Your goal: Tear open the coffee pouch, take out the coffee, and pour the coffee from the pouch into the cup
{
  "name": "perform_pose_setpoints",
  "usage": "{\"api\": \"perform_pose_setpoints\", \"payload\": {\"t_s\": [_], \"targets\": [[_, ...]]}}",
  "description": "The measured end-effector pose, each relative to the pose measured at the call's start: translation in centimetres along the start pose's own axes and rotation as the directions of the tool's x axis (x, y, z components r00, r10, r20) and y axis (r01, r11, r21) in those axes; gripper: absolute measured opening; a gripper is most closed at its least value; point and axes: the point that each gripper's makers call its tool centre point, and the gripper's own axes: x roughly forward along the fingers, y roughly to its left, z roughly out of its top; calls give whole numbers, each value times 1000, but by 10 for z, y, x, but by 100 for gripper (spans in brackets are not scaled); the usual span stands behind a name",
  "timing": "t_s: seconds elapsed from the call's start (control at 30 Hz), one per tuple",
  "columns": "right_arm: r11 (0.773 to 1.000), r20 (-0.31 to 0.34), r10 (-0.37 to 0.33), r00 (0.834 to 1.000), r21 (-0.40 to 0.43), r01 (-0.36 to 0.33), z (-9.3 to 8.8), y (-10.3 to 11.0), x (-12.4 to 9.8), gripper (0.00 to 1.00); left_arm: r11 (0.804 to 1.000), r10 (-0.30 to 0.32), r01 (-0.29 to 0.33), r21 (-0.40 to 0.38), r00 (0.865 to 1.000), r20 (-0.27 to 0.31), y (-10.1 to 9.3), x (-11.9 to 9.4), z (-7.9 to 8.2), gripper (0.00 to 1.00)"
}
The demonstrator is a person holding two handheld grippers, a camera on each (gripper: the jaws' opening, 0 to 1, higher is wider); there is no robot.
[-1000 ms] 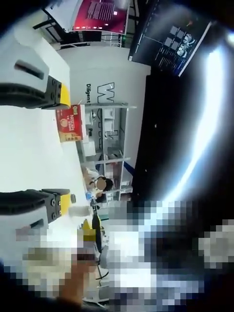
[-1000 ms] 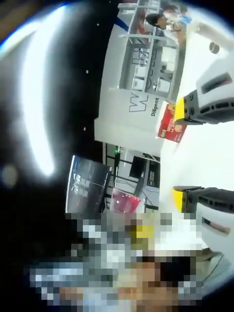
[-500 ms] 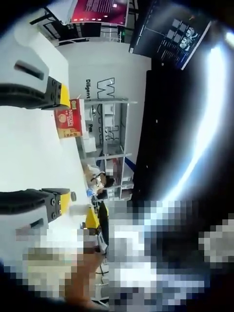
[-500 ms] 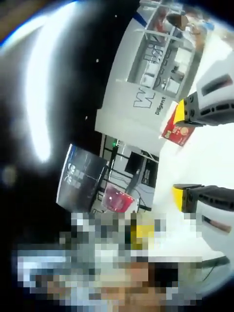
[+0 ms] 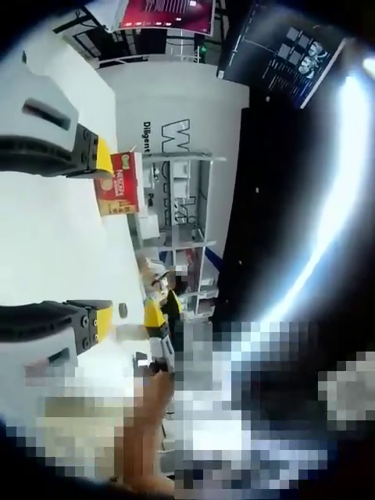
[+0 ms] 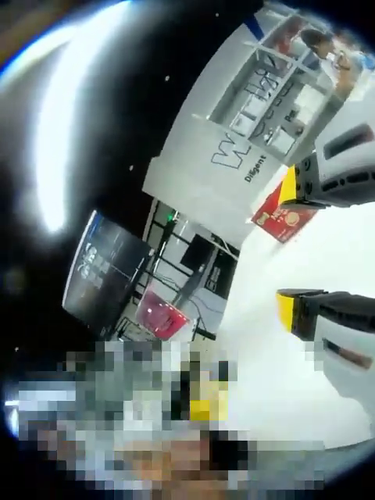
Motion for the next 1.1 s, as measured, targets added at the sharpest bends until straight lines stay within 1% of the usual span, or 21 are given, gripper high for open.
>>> {"api": "perform_pose_setpoints", "payload": {"t_s": [0.1, 0.17, 0.27, 0.33, 0.5, 0.63, 0.7, 0.87, 0.97, 1.1], "targets": [[999, -17, 27, 999, -33, -28, -6, -10, 19, 38, 1000, 6, -6, 6, 1000, -2, 3, 0, 0, 64], [996, -25, 53, 998, -67, -54, -11, -14, 30, 34, 1000, 3, -3, 2, 1000, 8, 4, -1, 3, 65], [994, -50, 51, 997, -99, -55, -18, -25, 44, 33, 1000, 2, -1, -6, 1000, 18, 5, -2, 6, 65], [993, -53, 56, 997, -104, -61, -20, -31, 54, 32, 1000, 5, -5, 0, 1000, 18, 6, -2, 6, 65], [991, -84, 60, 995, -117, -69, -29, -48, 83, 31, 1000, 9, -9, 3, 1000, 9, 8, -2, 2, 64], [992, -102, 64, 993, -104, -75, -36, -52, 99, 30, 1000, 8, -8, -1, 1000, 3, 9, -2, -1, 64], [993, -93, 77, 993, -79, -85, -37, -51, 107, 30, 1000, 0, 0, -7, 1000, 5, 9, -2, -1, 64], [994, -103, 82, 991, -62, -88, -41, -55, 128, 28, 1000, 10, -10, 2, 1000, -8, 11, -2, -6, 64], [995, -108, 83, 991, -45, -88, -45, -59, 137, 28, 1000, 17, -17, 2, 1000, -14, 13, -4, -7, 63], [996, -127, 73, 989, -48, -80, -53, -69, 147, 27, 1000, 17, -16, 8, 1000, -25, 12, -4, -12, 63]]}}
